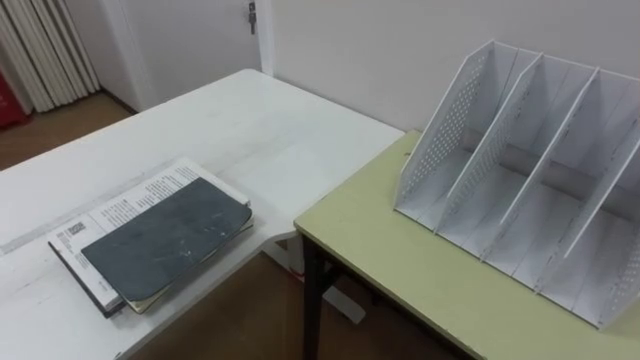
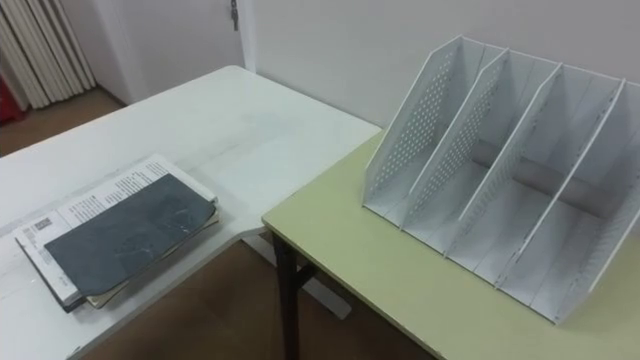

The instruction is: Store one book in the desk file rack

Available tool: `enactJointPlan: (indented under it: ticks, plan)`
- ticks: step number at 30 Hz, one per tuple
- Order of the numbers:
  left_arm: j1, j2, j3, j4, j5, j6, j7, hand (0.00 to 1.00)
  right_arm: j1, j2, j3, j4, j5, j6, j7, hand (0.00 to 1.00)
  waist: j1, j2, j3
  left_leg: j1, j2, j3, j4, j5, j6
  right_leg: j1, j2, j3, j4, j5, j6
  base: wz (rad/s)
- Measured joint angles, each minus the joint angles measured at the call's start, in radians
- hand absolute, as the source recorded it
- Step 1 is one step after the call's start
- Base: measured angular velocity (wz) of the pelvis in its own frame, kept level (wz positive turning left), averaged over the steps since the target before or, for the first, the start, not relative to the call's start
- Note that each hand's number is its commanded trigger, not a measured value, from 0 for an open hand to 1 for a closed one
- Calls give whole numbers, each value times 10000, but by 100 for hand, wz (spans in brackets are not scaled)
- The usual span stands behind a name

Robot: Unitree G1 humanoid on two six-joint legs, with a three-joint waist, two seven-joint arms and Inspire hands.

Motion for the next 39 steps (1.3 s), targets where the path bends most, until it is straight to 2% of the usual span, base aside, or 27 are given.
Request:
enactJointPlan:
  ticks: [6,10,12,16,19,21,23,26,28,29,32,35,39]
  plan:
    - [-207,-5,4,-66,160,-266,191,0,-35,54,-12,0,-314,-247,40,0,-52,-96,12,-42,-5,-26,24,0,0,-13,-3,-1,-18,-2,1,0]
    - [-407,6,-17,-747,1153,-444,256,0,-107,49,87,-15,-421,-424,112,0,-120,-173,65,-128,-10,-39,73,-1,0,-68,3,-16,-11,-2,1,0]
    - [-433,30,-183,-1276,1599,-486,396,0,-199,40,199,-17,-424,-439,87,0,-147,-194,57,-228,-20,-32,101,-1,0,-169,5,-3,13,2,0,0]
    - [-688,38,-441,-1733,2454,-790,756,0,-300,39,475,3,-429,-532,-1,0,-200,-235,42,-261,-25,19,85,1,2,-203,-2,-10,0,9,3,0]
    - [-856,49,-972,-2208,3290,-919,865,0,-395,7,712,16,-565,-638,7,0,-344,-270,15,-264,-67,10,61,2,4,-144,0,-21,2,10,4,0]
    - [-870,53,-1389,-2806,4009,-947,874,0,-406,-3,787,14,-659,-759,2,0,-445,-250,24,-277,-78,18,92,4,6,-147,-3,-21,34,11,3,0]
    - [-924,59,-1871,-3729,4645,-1084,874,0,-492,-12,806,9,-750,-841,14,0,-582,-199,10,-319,-74,17,105,5,6,-177,-1,-27,61,11,3,2]
    - [-1263,8,-2615,-4433,5348,-1312,885,0,-647,-7,792,71,-946,-847,50,0,-797,-117,11,-281,-40,28,89,6,8,-168,-3,13,70,19,3,-2]
    - [-1261,16,-3001,-5266,5608,-1354,855,0,-701,-9,774,59,-1079,-855,119,0,-942,-104,23,-236,-30,40,34,7,8,-173,-4,19,110,20,2,-6]
    - [-1282,20,-3188,-5690,5742,-1458,869,0,-737,-12,771,56,-1089,-855,132,0,-985,-143,62,-224,-35,40,-28,8,9,-186,-3,18,137,19,2,-4]
    - [-1450,8,-3647,-6371,6169,-1586,1009,0,-787,-66,758,82,-1118,-854,242,0,-1068,-110,74,-229,-58,27,-14,16,12,-235,3,14,130,17,1,-4]
    - [-1523,7,-4122,-7237,6318,-1587,1082,0,-849,-104,799,162,-1124,-847,351,0,-1086,-34,25,-213,-83,-23,23,35,19,-219,-13,22,76,19,2,3]
    - [-1543,158,-4590,-8450,6325,-1604,1090,0,-1085,-119,876,432,-1168,-841,401,0,-1227,-15,14,-231,-111,-76,41,41,27,-181,-35,-120,24,23,7,6]
